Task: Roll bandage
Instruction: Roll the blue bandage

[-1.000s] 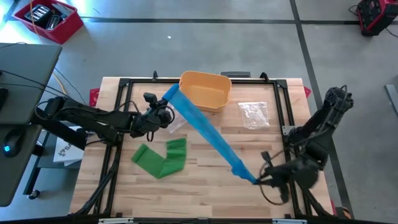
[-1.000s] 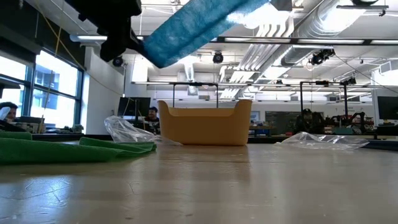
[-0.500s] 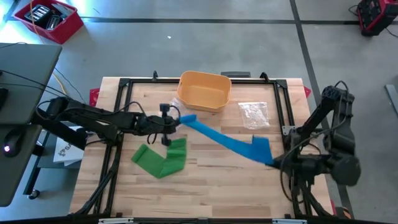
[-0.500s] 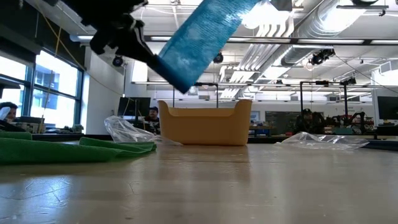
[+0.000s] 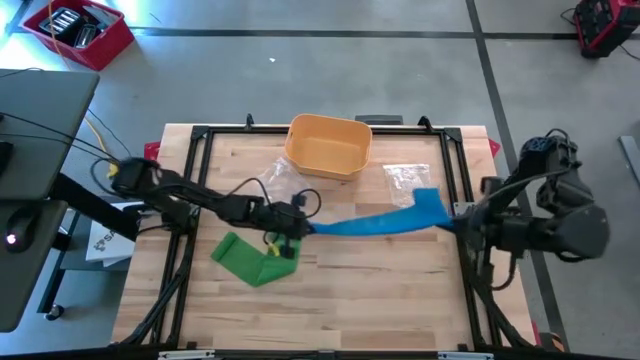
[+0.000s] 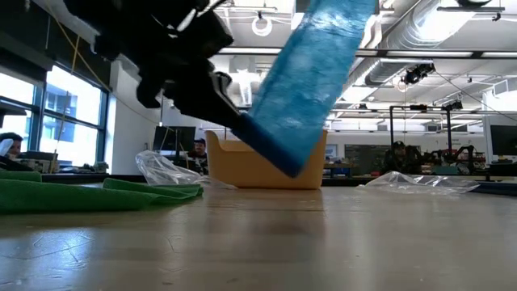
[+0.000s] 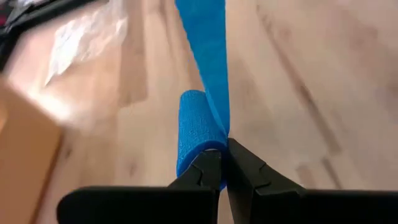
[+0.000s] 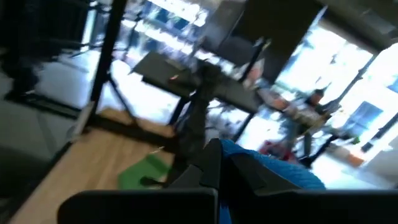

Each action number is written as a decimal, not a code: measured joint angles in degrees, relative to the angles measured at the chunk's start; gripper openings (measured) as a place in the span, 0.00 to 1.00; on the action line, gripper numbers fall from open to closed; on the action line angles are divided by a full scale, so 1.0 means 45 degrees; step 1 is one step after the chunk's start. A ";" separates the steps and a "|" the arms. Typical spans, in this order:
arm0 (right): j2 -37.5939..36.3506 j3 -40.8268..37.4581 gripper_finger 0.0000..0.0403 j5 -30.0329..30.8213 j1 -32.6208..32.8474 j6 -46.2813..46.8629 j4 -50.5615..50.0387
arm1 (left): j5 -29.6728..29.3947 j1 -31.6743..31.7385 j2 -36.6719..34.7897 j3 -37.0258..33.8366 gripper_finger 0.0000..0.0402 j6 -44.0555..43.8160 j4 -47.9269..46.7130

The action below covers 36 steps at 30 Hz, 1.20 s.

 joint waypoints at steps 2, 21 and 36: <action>0.0124 0.0000 0.00 -0.0702 -0.0488 0.1646 -0.1159 | 0.0317 -0.0005 0.0725 0.0000 0.01 -0.0005 0.1005; 0.3325 0.0000 0.00 -0.3406 -0.4589 0.4565 -0.3118 | 0.2940 0.0758 0.4033 -0.0015 0.09 -0.0356 0.4034; 0.4313 -0.0005 0.00 -0.5019 -0.6570 0.4078 -0.1399 | 0.3181 0.0864 0.4097 -0.0010 0.21 -0.0457 0.4834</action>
